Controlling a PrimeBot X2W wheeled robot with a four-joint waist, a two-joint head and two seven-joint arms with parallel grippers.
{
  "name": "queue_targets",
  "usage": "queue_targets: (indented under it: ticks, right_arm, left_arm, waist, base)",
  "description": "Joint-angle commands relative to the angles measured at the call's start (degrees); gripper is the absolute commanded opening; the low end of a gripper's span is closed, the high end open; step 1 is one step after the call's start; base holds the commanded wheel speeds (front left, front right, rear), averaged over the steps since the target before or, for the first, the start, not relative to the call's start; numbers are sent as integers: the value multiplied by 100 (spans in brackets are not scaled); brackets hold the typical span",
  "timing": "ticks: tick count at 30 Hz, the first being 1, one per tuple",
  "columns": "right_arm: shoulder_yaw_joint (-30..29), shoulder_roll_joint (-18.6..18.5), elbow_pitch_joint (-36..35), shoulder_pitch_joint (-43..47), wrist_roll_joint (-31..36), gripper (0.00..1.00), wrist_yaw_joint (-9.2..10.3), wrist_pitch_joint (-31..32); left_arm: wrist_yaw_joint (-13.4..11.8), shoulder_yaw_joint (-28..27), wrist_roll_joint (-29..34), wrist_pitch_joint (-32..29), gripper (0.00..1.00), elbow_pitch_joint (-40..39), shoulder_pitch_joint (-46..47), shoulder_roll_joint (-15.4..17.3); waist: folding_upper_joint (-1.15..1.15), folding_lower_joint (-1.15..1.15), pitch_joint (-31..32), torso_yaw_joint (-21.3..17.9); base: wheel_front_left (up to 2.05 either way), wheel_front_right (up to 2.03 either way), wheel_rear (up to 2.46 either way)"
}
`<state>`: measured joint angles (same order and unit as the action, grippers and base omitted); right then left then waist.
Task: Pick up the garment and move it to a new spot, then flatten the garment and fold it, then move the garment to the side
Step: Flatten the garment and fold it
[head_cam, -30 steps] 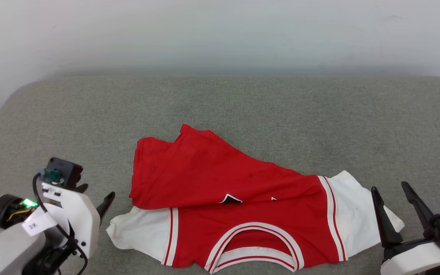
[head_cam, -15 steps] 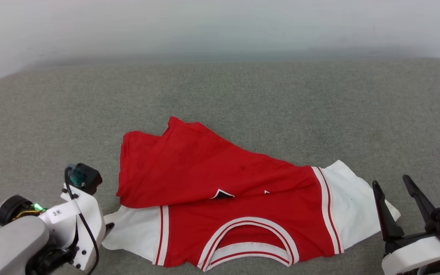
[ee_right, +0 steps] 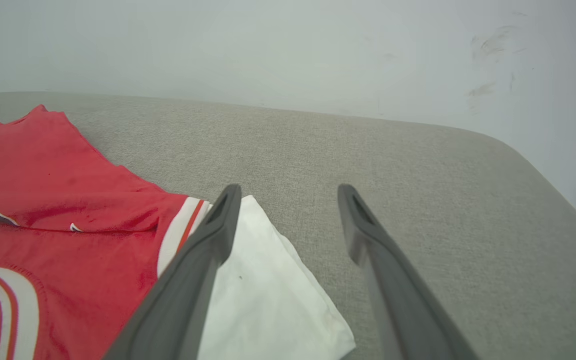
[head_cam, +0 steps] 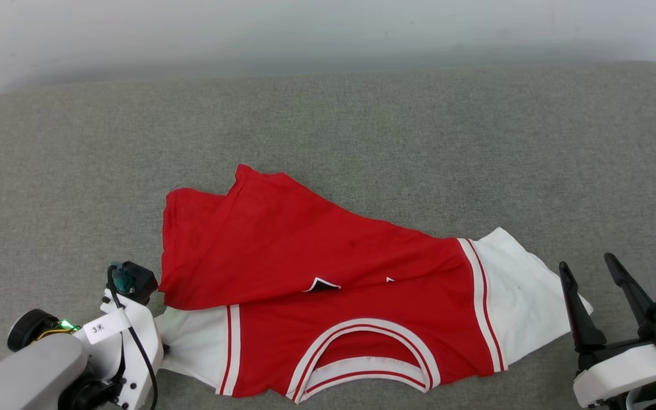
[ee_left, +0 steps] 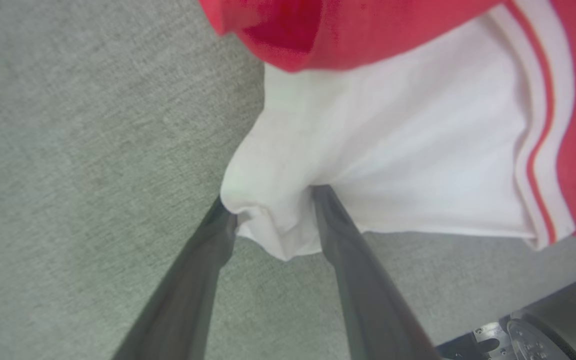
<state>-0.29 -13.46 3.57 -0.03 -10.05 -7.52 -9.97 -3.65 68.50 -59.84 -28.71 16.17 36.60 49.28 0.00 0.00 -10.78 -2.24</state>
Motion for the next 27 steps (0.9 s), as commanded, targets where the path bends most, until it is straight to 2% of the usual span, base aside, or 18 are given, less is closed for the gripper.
queue_targets:
  ticks: [1, 4, 8, 10, 14, 17, 22, 27]
  right_arm:
    - [-12, -31, -8, -49, -7, 100, 6, 10]
    - [-54, -103, -57, -90, 0, 100, 6, 38]
    - [-138, -385, -173, -183, 20, 100, 6, 211]
    - [-124, -607, -303, -244, -14, 100, 6, 440]
    - [-23, -1285, -513, -423, -240, 100, 6, 1053]
    - [265, -1921, -678, -544, -611, 100, 6, 1819]
    - [928, -2902, -974, -796, -1688, 100, 6, 3344]
    - [1571, -3541, -1009, -1069, -2650, 100, 6, 4678]
  left_arm:
    - [9, 172, -37, -11, 0, 83, -283, -206]
    - [-76, -31, -96, 390, 0, 84, -319, -238]
    - [-354, -489, -276, 1246, 0, -171, -456, -301]
    - [-488, -665, -380, 1571, 0, -359, -591, -266]
    - [-752, -772, -285, 1929, 0, -850, -730, -149]
    - [-940, -836, -212, 2065, 0, -1240, -786, -38]
    - [-1243, -920, -84, 2209, 0, -1810, -812, 114]
    - [-1514, -1007, 18, 2338, 0, -2252, -811, 204]
  waist:
    - [0, 0, 26, 8]
    - [0, 0, 148, 20]
    - [0, 0, 325, 54]
    - [0, 0, 417, 80]
    - [0, 0, 544, 164]
    - [0, 0, 585, 219]
    - [0, 0, 555, 297]
    - [0, 0, 418, 366]
  base:
    - [0, 0, 0]
    - [0, 0, 0]
    - [0, 0, 0]
    - [0, 0, 0]
    - [0, 0, 0]
    - [0, 0, 0]
    - [0, 0, 0]
    - [0, 0, 0]
